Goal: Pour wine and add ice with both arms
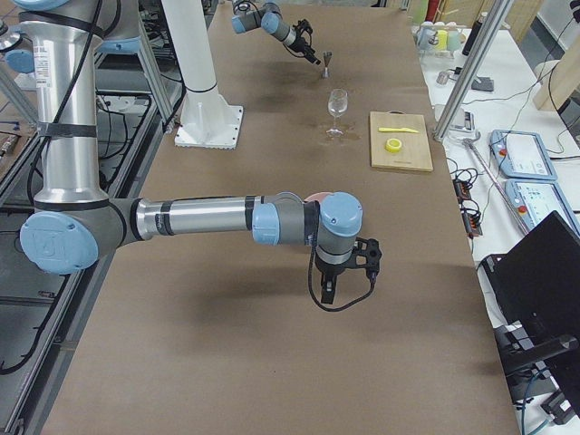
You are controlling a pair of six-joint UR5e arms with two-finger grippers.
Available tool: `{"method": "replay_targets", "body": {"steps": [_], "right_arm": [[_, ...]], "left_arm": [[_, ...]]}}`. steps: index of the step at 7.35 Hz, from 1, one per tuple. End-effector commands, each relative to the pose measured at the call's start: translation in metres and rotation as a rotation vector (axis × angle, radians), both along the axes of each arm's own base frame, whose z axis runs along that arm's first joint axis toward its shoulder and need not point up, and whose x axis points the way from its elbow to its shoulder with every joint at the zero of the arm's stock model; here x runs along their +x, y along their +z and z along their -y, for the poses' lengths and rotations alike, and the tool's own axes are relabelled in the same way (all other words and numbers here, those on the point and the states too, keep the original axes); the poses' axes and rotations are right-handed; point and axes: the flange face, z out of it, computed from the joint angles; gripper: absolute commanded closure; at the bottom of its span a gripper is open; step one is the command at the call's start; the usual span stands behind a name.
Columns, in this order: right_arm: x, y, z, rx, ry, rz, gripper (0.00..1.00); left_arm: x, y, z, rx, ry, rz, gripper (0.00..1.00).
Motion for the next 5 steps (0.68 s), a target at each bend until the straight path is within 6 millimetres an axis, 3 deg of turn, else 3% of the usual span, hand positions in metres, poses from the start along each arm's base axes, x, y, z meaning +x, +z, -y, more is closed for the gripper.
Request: {"method": "replay_targets", "body": {"steps": [1, 5], "right_arm": [[0.0, 0.002, 0.0, -0.004, 0.0, 0.0, 0.0], [0.0, -0.002, 0.004, 0.003, 0.0, -0.001, 0.0]], "left_arm": [[0.021, 0.004, 0.005, 0.05, -0.038, 0.034, 0.03], [0.044, 0.032, 0.016, 0.103, -0.103, 0.106, 0.03]]}}
